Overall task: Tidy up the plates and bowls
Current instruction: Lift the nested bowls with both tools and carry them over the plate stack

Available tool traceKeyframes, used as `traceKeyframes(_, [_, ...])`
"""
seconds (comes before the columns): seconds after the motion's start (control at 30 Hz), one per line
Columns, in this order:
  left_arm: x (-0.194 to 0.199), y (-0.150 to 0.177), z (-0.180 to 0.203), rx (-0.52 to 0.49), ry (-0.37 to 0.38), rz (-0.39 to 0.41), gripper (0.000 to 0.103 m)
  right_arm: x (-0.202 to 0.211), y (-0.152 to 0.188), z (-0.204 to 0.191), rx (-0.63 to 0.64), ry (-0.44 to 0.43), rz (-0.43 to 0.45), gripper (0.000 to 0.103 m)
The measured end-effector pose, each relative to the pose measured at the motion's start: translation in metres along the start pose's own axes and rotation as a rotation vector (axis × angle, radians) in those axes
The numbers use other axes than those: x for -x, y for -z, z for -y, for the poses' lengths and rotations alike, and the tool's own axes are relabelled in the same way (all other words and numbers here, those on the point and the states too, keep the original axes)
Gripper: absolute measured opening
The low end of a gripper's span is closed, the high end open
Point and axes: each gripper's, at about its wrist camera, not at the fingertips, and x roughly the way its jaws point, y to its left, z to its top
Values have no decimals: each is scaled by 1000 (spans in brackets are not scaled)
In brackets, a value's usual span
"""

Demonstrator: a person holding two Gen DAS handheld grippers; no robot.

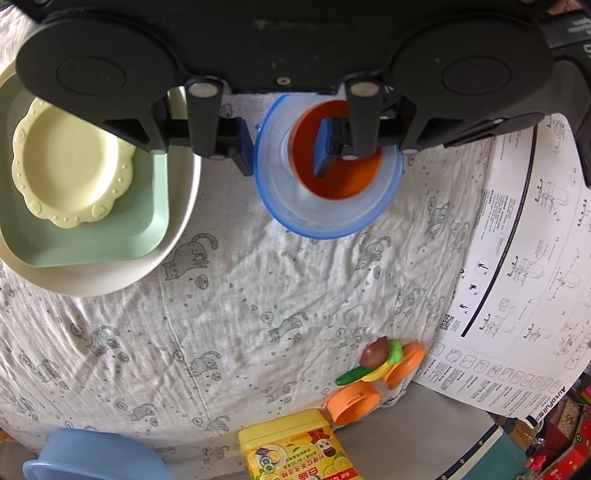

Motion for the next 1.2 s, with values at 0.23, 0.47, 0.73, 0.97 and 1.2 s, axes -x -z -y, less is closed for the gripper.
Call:
traceKeyframes(0.23, [18,-1,4,2,0,14,26,20,0,-2,9,-22,23,35])
traceKeyframes(0.47, [39,-5,21,-23,14,44,26,47,-1,7,-22,-45,65,35])
traceKeyframes(0.73, [51,-18,54,-59,60,61,26,87,-3,32,-71,-47,141,35])
traceKeyframes(0.97, [48,-28,96,-112,117,46,26,121,3,71,-134,-24,216,35])
traceKeyframes(1.2, [37,-28,136,-174,128,13,26,136,8,108,-191,-1,241,35])
